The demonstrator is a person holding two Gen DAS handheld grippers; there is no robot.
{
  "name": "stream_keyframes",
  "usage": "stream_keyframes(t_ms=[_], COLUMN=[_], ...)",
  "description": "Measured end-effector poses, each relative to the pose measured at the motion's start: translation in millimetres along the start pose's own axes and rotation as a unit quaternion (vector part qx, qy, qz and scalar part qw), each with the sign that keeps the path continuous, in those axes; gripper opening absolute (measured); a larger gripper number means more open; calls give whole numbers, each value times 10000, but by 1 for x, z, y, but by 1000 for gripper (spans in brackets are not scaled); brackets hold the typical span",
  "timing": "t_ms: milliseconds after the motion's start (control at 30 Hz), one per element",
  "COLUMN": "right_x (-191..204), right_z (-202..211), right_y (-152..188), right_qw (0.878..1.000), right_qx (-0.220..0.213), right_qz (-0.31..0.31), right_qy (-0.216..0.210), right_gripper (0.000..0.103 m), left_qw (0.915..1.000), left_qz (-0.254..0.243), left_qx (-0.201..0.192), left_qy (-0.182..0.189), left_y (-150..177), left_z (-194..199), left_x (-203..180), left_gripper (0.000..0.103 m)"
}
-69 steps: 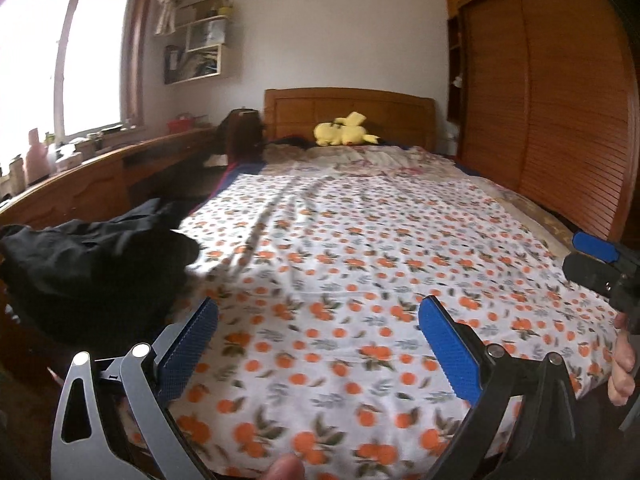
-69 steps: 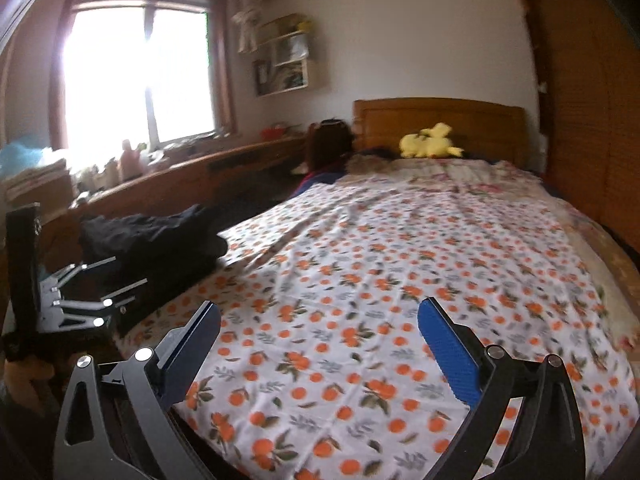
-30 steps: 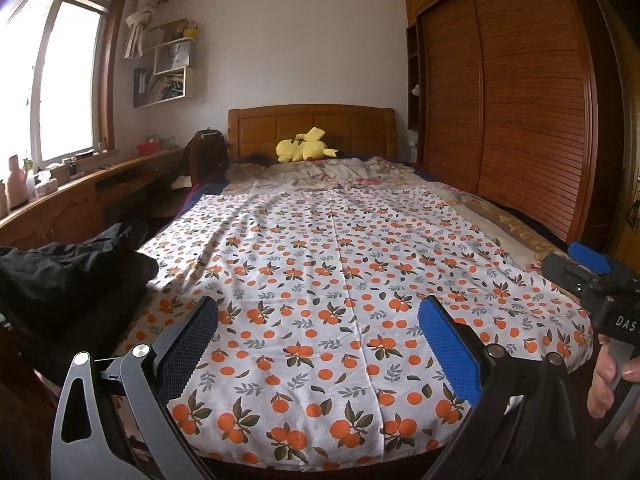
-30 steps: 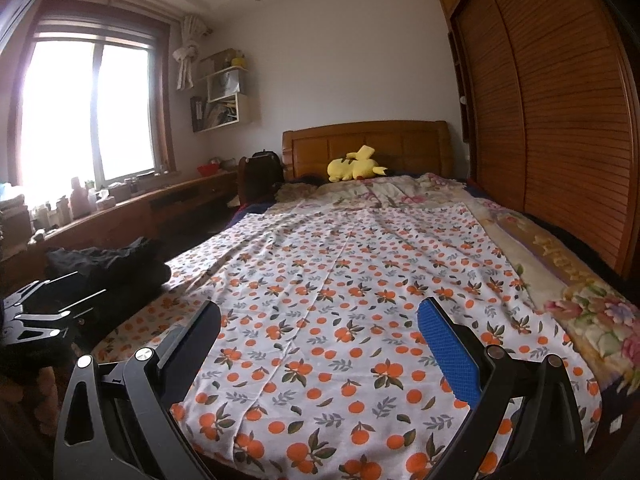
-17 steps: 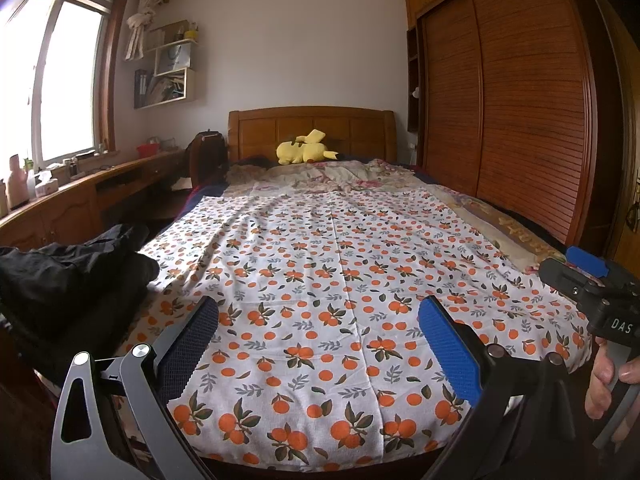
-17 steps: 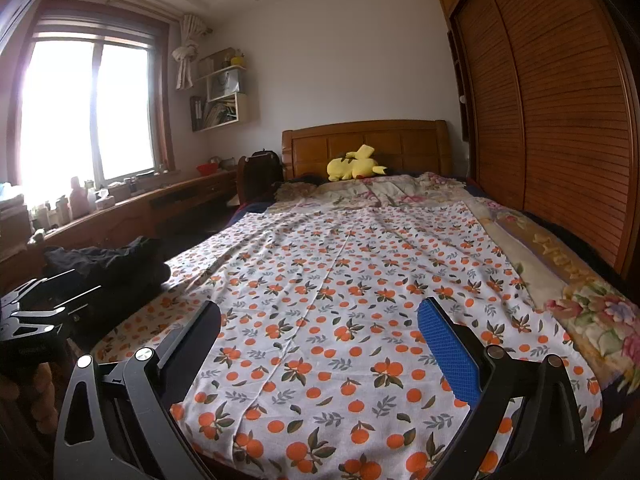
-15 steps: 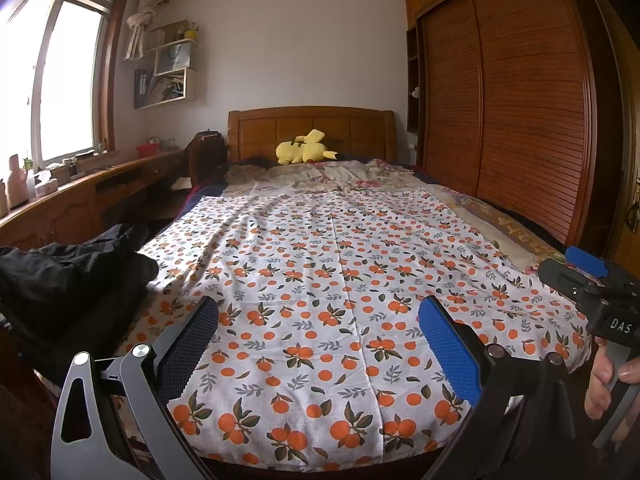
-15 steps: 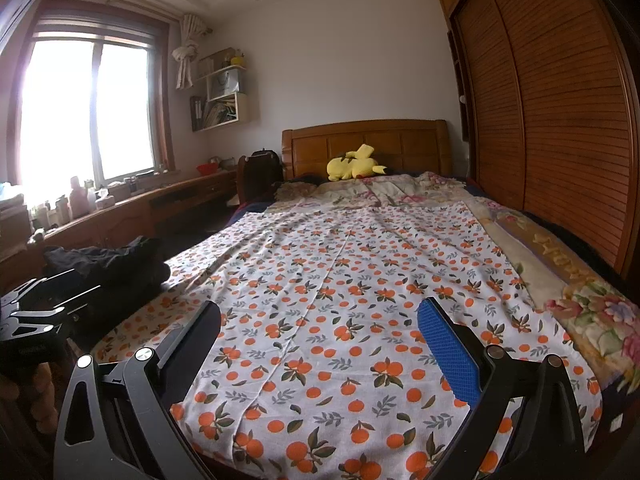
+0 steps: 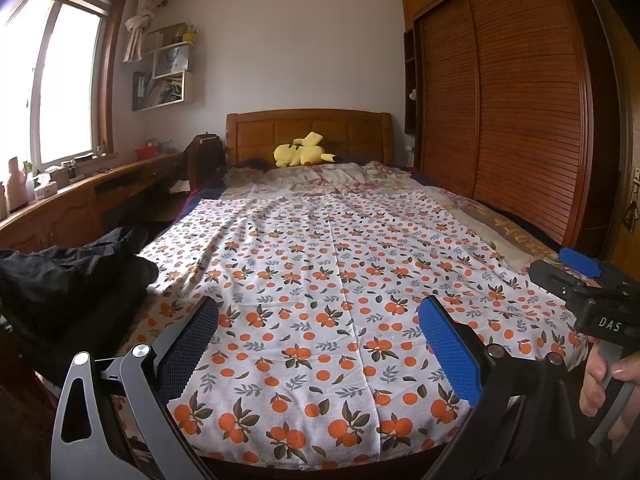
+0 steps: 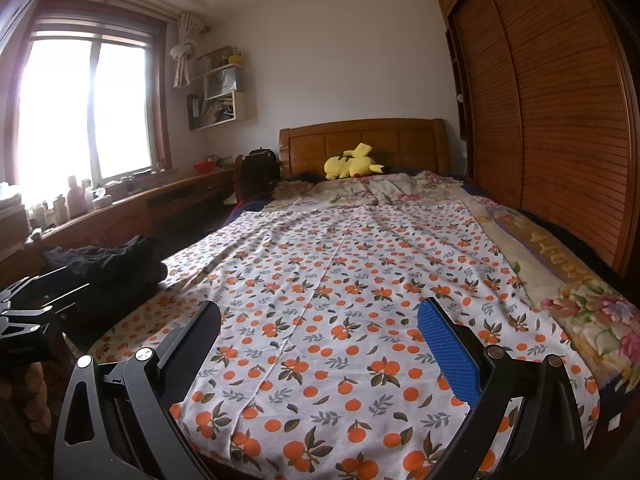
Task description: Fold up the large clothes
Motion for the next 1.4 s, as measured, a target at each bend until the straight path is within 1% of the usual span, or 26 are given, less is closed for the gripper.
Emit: stream_keyframes(t_ms=[667,1400], right_x=[1,4], right_z=[1,0], right_y=[-1,-2], right_qw=[10000,10000], right_qx=[-6,19], right_qz=[15,26], right_qy=[-5,-9], right_gripper=[95,95], left_qw=[10000,10000], left_qz=[8,48], left_qx=[-42,15], left_qy=[-5,-10], left_y=[-3,-6], left_z=[6,6], left_x=[2,7], left_gripper=[101,101])
Point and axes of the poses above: each gripper's, at about its wrist camera, not at the fingertips, and z roughly against the way its jaws point, x to its left, y to its underside, the point moved 5 cm from there along -z, roughly the way its jaws point, and after that the axes turned 2 degrees about z, right-handed, at the moved point
